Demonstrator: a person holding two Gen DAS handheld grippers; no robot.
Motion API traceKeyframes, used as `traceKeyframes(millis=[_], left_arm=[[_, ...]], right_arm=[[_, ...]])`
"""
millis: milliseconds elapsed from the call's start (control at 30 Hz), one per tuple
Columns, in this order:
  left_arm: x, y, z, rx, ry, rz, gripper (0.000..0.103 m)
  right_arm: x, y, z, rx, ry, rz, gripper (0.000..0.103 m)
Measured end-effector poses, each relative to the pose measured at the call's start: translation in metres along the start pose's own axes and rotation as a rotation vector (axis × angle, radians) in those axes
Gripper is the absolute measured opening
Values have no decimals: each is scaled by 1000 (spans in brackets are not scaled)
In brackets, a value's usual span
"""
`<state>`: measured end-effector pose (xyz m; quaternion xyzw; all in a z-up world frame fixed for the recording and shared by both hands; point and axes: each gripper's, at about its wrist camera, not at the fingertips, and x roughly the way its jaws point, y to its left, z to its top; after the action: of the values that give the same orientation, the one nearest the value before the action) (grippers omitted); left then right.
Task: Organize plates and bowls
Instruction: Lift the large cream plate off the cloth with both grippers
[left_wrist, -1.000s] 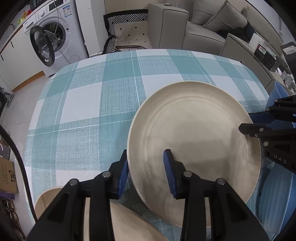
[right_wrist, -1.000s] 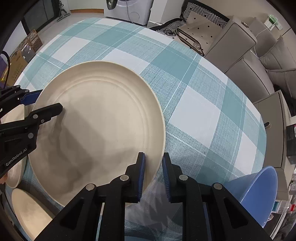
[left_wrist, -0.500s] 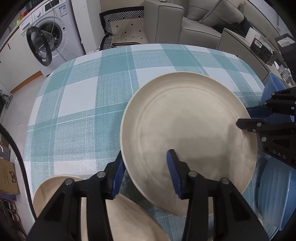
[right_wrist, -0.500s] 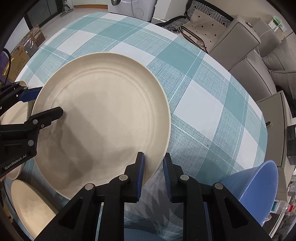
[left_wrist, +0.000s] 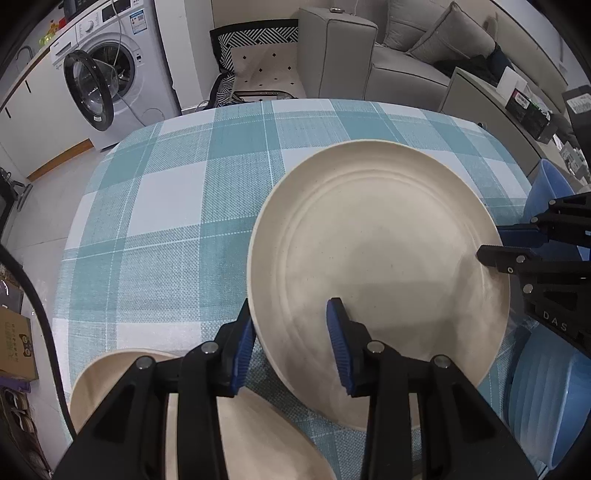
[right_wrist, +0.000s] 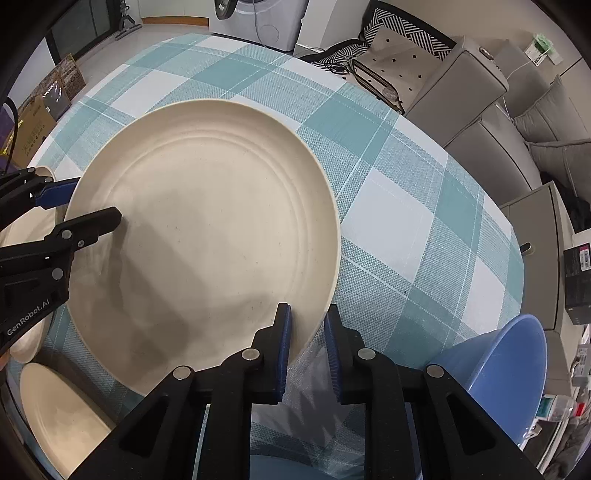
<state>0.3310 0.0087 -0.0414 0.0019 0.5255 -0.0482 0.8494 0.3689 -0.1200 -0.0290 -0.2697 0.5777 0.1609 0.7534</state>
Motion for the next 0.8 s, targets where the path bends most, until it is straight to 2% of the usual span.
traceKeyframes(millis=[500, 800], left_arm=[[-22, 6, 3, -3, -35, 2, 36], [-49, 11, -5, -13, -78, 13, 36]], right_arm=[[-22, 0, 0, 4, -29, 1, 18], [-52, 9, -2, 3, -84, -11, 18]])
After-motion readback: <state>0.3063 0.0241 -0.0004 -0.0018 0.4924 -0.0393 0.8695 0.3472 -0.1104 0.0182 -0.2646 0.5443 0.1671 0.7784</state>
